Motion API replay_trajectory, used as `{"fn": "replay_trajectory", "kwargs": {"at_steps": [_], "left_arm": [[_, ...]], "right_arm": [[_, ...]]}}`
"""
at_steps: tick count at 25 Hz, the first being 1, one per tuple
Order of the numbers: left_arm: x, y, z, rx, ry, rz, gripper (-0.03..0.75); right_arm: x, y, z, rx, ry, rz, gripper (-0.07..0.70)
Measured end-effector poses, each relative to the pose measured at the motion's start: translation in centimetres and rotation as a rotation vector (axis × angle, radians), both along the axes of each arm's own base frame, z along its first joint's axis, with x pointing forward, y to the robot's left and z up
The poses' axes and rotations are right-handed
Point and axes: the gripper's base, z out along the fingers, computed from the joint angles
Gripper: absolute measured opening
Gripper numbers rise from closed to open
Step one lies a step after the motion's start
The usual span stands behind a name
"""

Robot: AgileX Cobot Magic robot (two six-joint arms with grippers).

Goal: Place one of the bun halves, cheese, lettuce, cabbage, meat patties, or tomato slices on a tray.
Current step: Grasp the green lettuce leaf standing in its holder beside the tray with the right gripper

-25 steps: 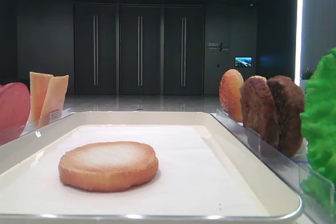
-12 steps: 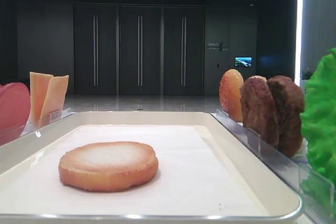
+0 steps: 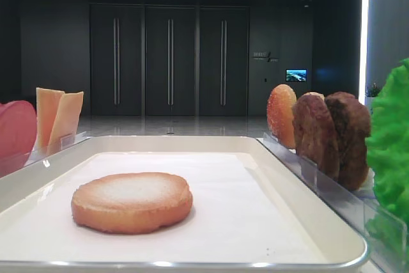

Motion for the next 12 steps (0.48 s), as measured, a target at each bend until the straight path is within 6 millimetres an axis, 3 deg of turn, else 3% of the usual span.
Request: {"fn": "replay_trajectory", "kwargs": {"at_steps": [12], "left_arm": [[0.0, 0.0, 0.0, 0.000, 0.000, 0.000, 0.345]], "right_arm": [[2.8, 2.3, -2.8, -0.034, 0.003, 0.013, 0.396]]}}
